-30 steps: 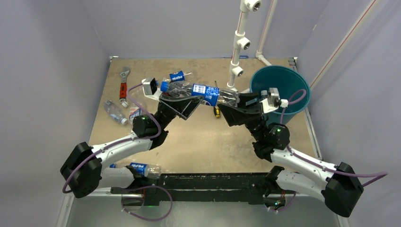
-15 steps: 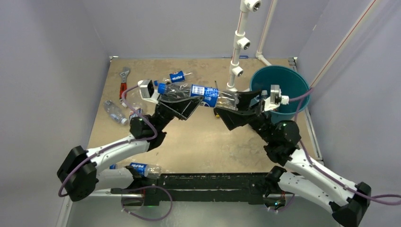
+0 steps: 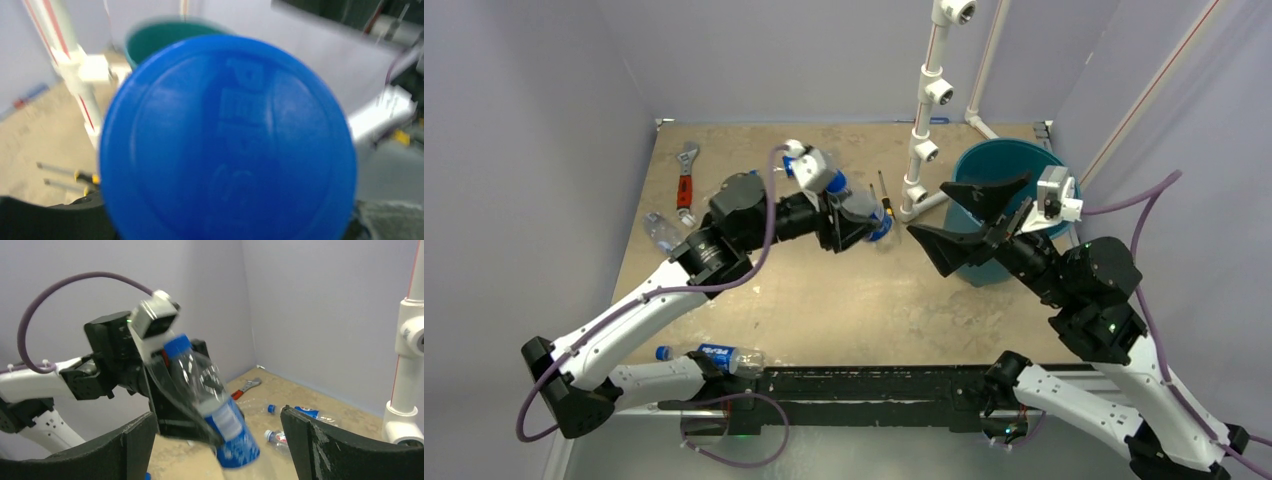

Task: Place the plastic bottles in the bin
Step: Place the plastic bottle in the trash bin.

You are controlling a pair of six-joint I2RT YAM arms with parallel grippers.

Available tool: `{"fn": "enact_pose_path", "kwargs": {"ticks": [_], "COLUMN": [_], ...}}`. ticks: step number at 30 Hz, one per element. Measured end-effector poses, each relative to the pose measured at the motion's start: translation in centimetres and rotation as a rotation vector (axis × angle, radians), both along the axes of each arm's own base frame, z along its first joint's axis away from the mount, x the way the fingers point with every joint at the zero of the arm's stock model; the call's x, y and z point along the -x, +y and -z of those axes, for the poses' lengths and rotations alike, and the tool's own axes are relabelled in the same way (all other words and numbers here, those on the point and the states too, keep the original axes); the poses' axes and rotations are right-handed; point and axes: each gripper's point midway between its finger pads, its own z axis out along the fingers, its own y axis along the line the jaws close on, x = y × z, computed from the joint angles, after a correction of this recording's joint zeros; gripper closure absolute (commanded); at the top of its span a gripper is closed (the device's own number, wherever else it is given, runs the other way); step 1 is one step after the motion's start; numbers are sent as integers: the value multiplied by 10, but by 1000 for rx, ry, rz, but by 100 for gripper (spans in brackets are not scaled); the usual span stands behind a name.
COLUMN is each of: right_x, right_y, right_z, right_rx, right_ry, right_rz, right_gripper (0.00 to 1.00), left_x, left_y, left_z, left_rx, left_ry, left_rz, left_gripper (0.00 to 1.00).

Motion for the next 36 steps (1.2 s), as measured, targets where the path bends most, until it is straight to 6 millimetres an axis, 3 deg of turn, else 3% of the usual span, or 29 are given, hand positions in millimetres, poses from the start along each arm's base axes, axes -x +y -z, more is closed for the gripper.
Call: {"fn": "enact_pose_path", "kwargs": {"ticks": [4, 8, 13, 20, 26, 36], "right_x": [-1, -1, -2, 2, 9, 11], "right_y": [10, 24, 44, 70, 80, 90], "right_z": [15, 23, 28, 33, 31, 35], "right_rx": [80, 142, 175, 168, 148, 155], "right_ry": [19, 42, 62, 97, 105, 118], "right_rz": [-33, -87, -166, -290, -365, -422], "right_gripper": [4, 8, 16, 30, 31, 42], "left_x": [19, 41, 60, 73, 75, 75], "left_y": [-4, 3, 6, 5, 4, 1], "left_z": [71, 94, 101, 100, 97, 90], "left_rx": [-256, -352, -382, -374, -361, -334], "left_ry": [83, 88, 69, 53, 45, 24], "left_rz": [139, 247, 356, 433, 453, 459], "left_gripper": [97, 100, 100, 100, 100, 100]}}
